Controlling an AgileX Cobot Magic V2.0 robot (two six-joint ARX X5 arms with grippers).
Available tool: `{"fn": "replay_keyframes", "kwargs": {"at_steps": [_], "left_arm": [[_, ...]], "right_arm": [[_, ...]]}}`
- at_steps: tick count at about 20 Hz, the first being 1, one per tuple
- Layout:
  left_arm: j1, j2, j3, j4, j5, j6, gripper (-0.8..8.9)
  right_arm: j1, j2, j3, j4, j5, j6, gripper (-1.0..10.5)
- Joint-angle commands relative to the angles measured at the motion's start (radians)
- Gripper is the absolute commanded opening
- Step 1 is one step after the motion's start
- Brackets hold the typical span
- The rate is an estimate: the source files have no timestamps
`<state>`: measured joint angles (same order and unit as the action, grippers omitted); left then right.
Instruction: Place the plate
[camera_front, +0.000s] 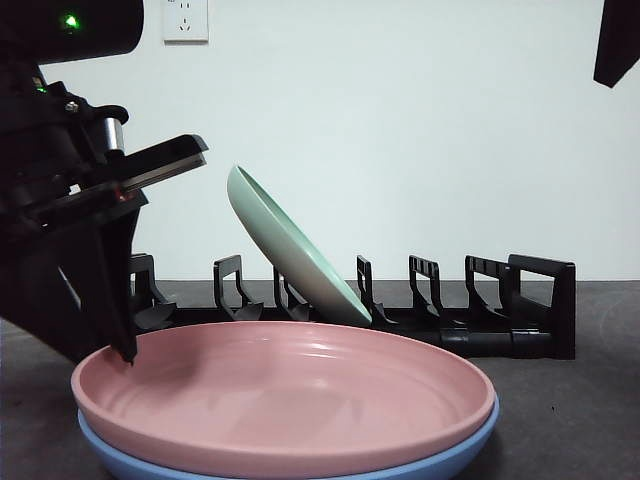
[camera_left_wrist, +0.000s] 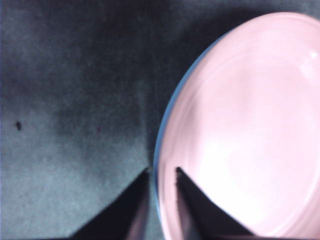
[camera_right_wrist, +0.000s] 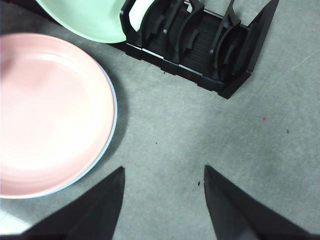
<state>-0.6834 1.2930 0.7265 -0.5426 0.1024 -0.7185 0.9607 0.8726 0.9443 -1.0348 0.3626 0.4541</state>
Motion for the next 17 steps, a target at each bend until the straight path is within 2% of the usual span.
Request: {"fn": "replay_keyframes", "kwargs": {"at_steps": [1, 3, 4, 8, 11, 14, 17], "left_arm": [[-0.009, 0.016, 0.017, -0.003, -0.006, 0.003, 1.82], [-0.009, 0.013, 0.021, -0.015, -0.006, 0.003, 3.27], [-0.006, 0.005, 0.027, -0.031, -0.006, 0.008, 3.53], [0.026, -0.09, 0.107, -0.144, -0.035, 0.138, 3.49], [0.101, -0.197, 0.195, -0.317, -0.131, 0.239, 3.44], [0.21, -0.32, 0.245, -0.455, -0.179, 0.352, 3.44], [0.325, -0.452, 0.251, -0.557, -0.182, 0.395, 3.44]], "right_arm": [[0.01, 0.008, 0.019, 0.008, 0.001, 0.019, 2.5], [0.01, 0.008, 0.019, 0.008, 0.001, 0.018, 2.5], [0.01, 0.008, 0.019, 0.008, 0.001, 0.018, 2.5], [0.009, 0.009, 0.019, 0.009, -0.071, 0.028, 2.5], [-0.006, 0.016, 0.019, 0.018, -0.134, 0.032, 2.5], [-0.044, 0.055, 0.019, 0.092, -0.261, 0.015, 2.5], [-0.097, 0.154, 0.05, 0.208, -0.434, -0.006, 2.5]]}}
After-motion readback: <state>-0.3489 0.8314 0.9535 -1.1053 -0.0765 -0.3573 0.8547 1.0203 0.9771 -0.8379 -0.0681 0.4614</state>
